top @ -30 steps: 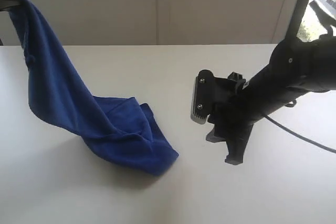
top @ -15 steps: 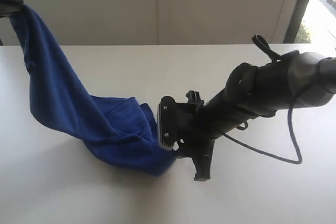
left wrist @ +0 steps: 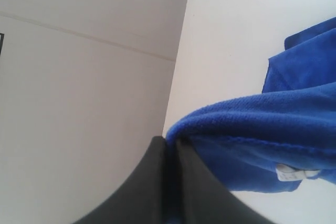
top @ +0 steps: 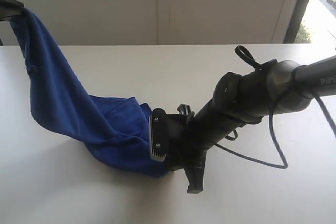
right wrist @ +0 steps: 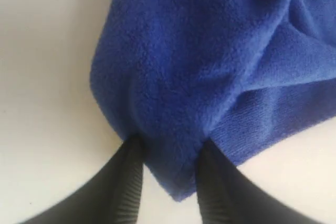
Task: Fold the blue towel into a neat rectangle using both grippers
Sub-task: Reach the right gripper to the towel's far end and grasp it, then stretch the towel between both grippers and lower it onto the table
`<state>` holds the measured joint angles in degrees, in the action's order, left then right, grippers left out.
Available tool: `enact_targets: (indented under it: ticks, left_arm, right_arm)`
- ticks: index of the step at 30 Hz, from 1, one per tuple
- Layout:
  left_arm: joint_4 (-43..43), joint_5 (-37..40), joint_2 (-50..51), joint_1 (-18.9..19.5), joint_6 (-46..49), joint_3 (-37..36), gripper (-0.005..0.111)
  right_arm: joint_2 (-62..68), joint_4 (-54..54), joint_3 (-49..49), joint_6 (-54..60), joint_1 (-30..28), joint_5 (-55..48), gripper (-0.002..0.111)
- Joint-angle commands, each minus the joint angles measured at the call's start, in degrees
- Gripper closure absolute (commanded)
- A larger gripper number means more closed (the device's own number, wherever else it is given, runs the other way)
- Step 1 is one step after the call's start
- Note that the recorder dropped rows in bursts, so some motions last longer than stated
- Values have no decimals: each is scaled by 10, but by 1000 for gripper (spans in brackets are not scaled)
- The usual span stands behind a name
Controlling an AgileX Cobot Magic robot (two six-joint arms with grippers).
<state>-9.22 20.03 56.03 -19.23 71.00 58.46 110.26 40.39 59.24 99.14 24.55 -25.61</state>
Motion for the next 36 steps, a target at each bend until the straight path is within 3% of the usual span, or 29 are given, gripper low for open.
enact_targets:
  ticks: [1, 2, 5, 12, 15, 20, 26, 36]
  left_arm:
    - [-5, 2, -6, 2, -8, 3, 107]
    - [-5, 2, -6, 2, -8, 3, 107]
    - [0, 2, -6, 2, -8, 3, 107]
    - [35, -18, -6, 2, -6, 3, 107]
    - [35, -42, -6, 2, -8, 3, 107]
    - [33, -54, -6, 2, -13, 3, 107]
    - [33, -39, -6, 2, -72, 3, 107]
    - [34, 46, 41, 2, -73, 2, 107]
  right_arm:
    - [-15, 6, 2, 7, 1, -5, 99]
    - [-21, 6, 2, 6, 1, 0, 107]
    - [-54, -38, 2, -64, 0, 39, 108]
    - [-188, -422, 3, -431, -15, 91, 108]
    - [-242, -597, 8, -574, -30, 48, 108]
    - [-305, -821, 31, -771, -34, -123, 108]
    - [-350, -869, 36, -835, -34, -199, 108]
    - [-368, -953, 36, -873, -34, -310, 108]
